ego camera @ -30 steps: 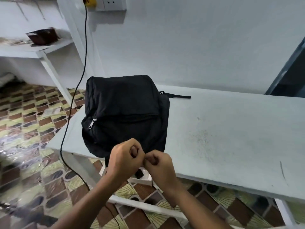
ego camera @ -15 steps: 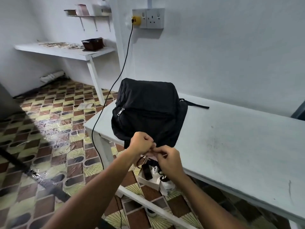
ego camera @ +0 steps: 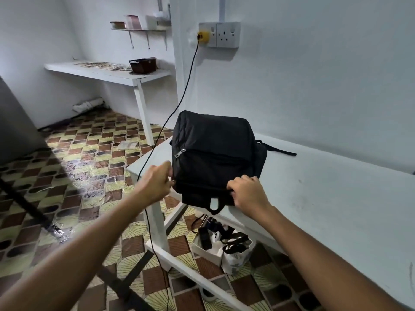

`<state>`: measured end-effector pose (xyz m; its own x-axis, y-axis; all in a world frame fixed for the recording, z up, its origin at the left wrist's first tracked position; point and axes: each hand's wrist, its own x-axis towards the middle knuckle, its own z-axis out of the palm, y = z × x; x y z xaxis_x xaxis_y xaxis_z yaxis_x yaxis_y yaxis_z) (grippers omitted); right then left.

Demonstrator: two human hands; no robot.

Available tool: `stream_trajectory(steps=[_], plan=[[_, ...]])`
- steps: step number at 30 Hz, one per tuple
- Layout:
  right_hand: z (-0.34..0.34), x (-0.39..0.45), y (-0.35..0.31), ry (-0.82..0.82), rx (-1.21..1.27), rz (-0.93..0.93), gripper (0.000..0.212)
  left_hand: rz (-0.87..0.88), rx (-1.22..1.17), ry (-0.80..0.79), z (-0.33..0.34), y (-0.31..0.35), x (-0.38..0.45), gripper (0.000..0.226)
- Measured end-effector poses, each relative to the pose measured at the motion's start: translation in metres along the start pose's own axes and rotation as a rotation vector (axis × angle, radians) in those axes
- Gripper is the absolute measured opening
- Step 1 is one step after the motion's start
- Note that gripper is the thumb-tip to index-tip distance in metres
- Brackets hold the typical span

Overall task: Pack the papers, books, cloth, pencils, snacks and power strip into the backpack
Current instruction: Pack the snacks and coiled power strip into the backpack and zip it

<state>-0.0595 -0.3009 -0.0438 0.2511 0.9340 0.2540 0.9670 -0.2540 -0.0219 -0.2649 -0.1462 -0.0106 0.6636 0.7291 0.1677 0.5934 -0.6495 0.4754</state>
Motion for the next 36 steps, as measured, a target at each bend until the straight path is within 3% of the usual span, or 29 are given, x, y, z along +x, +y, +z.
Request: stream_trajectory(steps=[2,7,11,17,22,26,27,29,32,36], plan=[[-0.009,0.011,-0.019,-0.082,0.002,0.019,0.027,0.039,-0.020,-0.022,-0.010,-0.018,0.006,0.032],[-0.008,0.041,-0.084,-0.080,0.230,-0.176,0.044,0.108,-0.243,-0.098,-0.011,-0.028,0.013,0.036],[0.001,0.056,-0.101,-0.102,0.160,-0.099,0.016,0.088,-0.242,-0.010,-0.010,-0.050,0.025,0.042],[-0.037,0.062,-0.095,-0.218,0.194,-0.149,0.002,-0.088,-0.106,0.221,-0.018,-0.056,0.074,0.021],[-0.044,0.058,-0.087,-0.301,0.306,-0.134,0.017,-0.063,-0.103,0.136,-0.014,-0.048,0.126,0.014],[-0.033,0.058,-0.065,-0.415,-0.046,-0.040,0.071,-0.074,-0.142,0.053,-0.013,-0.055,0.144,0.018],[-0.025,0.057,-0.059,-0.443,-0.125,-0.045,0.073,-0.084,-0.181,0.030,-0.013,-0.061,0.146,0.021],[-0.014,0.056,-0.051,-0.459,-0.188,-0.133,0.051,-0.097,-0.229,0.000,-0.014,-0.070,0.145,0.025],[-0.026,0.068,-0.046,-0.406,-0.081,-0.209,0.032,-0.109,-0.256,0.009,-0.015,-0.072,0.139,0.024],[-0.070,0.095,-0.032,-0.283,0.397,0.059,0.042,-0.054,-0.189,0.181,-0.029,-0.070,0.140,0.017]])
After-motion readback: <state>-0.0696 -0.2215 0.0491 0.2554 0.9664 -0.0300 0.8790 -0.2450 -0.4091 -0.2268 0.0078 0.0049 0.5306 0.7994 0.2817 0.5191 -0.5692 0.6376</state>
